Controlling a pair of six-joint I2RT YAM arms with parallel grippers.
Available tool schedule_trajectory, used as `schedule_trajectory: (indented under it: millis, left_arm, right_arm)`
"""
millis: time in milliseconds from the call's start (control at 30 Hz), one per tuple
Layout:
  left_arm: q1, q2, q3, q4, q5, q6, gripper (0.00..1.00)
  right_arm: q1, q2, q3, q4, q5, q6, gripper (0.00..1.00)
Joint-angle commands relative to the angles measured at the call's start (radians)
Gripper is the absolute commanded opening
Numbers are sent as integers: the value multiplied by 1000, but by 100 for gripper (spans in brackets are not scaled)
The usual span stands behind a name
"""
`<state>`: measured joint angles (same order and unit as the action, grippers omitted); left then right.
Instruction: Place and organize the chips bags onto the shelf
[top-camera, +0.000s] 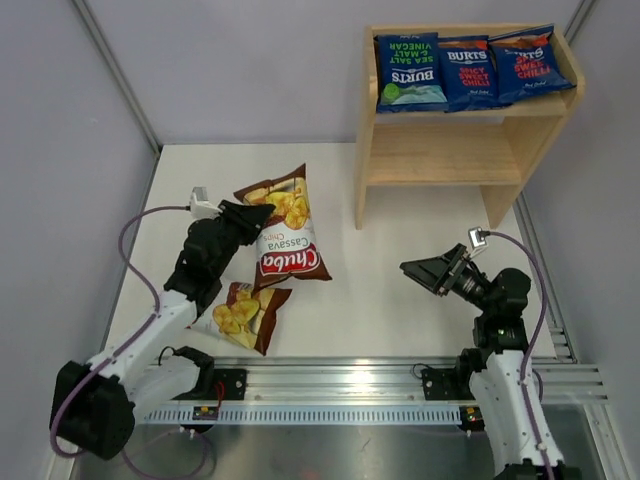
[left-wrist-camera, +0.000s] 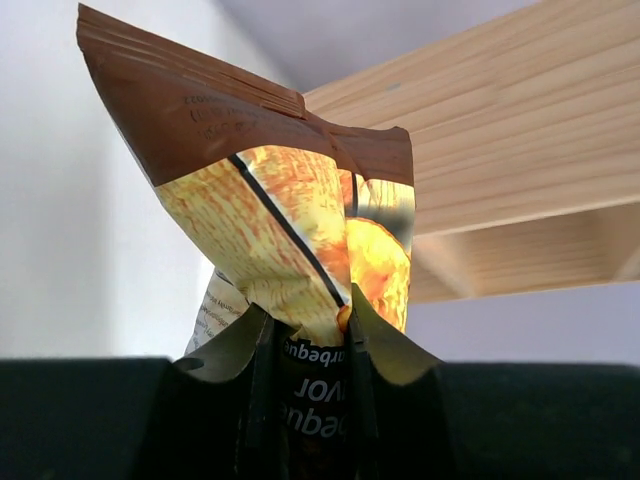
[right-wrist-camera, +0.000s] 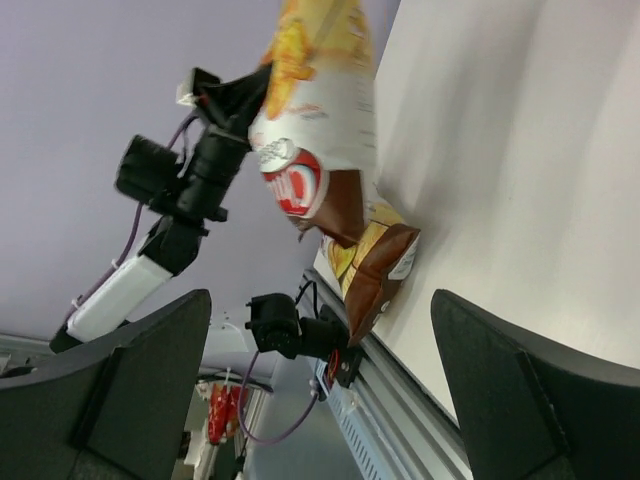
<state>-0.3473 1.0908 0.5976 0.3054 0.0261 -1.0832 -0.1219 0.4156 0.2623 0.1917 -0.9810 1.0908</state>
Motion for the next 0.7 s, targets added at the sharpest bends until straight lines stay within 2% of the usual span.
schedule_trajectory:
  millis: [0, 33, 100, 133, 167, 200, 267, 367, 500, 567, 667]
  left_arm:
    - [-85, -267, -33, -54, -297, -208, 0]
    - [-110, -317, -45, -67, -336, -233, 0]
    - [-174, -409, -47, -116, -443, -295, 0]
    - [-191, -475, -44, -138, -472, -319, 0]
    - [-202, -506, -39, -147, -494, -340, 0]
    - [-209, -528, -35, -155, -508, -386, 0]
    - [-213, -571, -19, -158, -515, -418, 0]
    - [-214, -586, 24, -187, -506, -478, 0]
    - [-223, -600, 42, -186, -489, -544, 0]
    - [-228, -609, 38, -187, -494, -560, 0]
    - [-232, -632, 19, -181, -486, -581, 0]
  right_arm:
    - [172, 98, 12, 282, 148, 21, 99]
    - [314, 162, 26, 294, 200, -5, 98]
    - [514, 228, 67, 355, 396, -115, 97]
    - [712, 288, 78, 397, 463, -190, 96]
    - [801, 314, 86, 449, 601, -231, 96]
    - [879, 339, 91, 554, 666, -271, 96]
    - [1069, 414, 101, 652, 833, -394, 97]
    - [1204, 561, 159, 896, 921, -489, 98]
    - [1297, 745, 250, 1049, 975, -594, 99]
    - [1317, 811, 299, 1081, 1028, -635, 99]
    - [1334, 857, 359, 1037, 1145, -652, 99]
